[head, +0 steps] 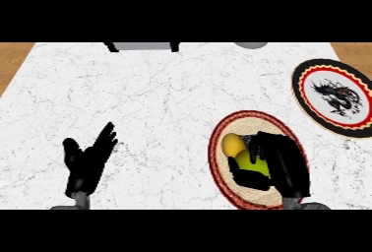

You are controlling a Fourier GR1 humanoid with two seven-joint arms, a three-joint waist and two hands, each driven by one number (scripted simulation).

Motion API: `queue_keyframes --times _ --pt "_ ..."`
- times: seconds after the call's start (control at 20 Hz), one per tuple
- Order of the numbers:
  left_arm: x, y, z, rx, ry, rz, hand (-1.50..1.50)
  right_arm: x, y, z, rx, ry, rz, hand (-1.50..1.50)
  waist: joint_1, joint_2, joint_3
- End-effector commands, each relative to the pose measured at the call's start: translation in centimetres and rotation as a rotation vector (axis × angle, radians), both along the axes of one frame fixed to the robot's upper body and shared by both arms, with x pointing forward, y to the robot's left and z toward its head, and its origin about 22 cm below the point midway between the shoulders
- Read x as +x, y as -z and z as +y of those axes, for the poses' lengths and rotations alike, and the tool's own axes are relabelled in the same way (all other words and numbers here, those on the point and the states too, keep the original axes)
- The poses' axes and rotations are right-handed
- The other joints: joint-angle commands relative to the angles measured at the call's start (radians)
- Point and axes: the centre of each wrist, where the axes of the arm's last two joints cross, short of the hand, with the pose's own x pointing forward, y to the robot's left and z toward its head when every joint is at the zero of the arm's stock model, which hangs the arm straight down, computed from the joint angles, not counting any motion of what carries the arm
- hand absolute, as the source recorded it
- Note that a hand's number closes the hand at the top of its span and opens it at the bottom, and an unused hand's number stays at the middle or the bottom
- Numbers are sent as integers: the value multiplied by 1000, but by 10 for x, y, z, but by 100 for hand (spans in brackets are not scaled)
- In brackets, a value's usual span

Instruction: Pick the pear from the placemat and place it in the plate

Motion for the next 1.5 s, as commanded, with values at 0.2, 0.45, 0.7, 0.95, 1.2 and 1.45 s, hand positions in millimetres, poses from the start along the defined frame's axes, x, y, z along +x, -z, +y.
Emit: queue_keyframes --times 0.2,0.45,0.7,0.95,1.2,1.45 --pt "-5 1 2 3 1 -3 0 -38 -37 -4 165 176 -258 150 3 5 0" --pt "-12 -11 -8 -11 2 -9 0 -20 -40 -55 299 311 -304 150 11 6 2" --pt "2 -5 -2 -11 14 5 0 2 -27 -102 460 363 -375 150 11 10 2" --pt "-9 10 4 -13 27 -13 0 38 5 -147 345 450 -422 150 23 11 2" --pt "-10 0 -16 -10 49 2 0 80 -1 -189 349 557 -500 150 37 13 2" --pt "7 -1 -17 -16 55 -20 0 102 -14 -251 361 576 -523 150 39 17 3"
